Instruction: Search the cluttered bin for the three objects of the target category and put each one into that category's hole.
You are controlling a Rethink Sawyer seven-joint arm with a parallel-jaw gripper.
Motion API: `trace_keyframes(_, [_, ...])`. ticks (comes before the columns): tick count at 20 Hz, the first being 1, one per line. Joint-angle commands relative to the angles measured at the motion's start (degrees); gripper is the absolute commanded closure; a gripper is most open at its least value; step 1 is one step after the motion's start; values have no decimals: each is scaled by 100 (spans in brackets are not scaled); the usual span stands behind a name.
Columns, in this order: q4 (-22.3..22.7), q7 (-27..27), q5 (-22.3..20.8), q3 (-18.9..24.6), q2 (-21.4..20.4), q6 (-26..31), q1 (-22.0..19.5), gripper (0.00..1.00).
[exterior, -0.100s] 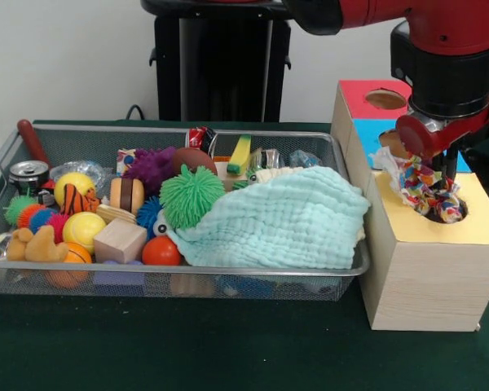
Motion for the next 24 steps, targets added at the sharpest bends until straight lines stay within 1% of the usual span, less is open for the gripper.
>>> trace_keyframes(1, [170, 701, -253, 16, 657, -440, 200, 100])
trace_keyframes(6, [8, 757, -321, -119, 735, -433, 317, 100])
trace_keyframes(9, [-15, 777, -348, -195, 741, -461, 367, 100])
trace_keyframes(11, [-111, 977, -540, -413, 759, -1016, 522, 100])
trace_keyframes(14, [-196, 1053, -697, -642, 703, -1252, 670, 100])
trace_keyframes(16, [-250, 1090, -770, -795, 654, -1295, 762, 100])
trace_keyframes(17, [-263, 1095, -776, -836, 646, -1313, 785, 100])
trace_keyframes(20, [-91, 1154, -747, -918, 560, -1581, 805, 100])
trace_keyframes(22, [-31, 1095, -677, -904, 560, -1561, 796, 100])
trace_keyframes(24, [-34, 1002, -603, -886, 597, -1367, 780, 100])
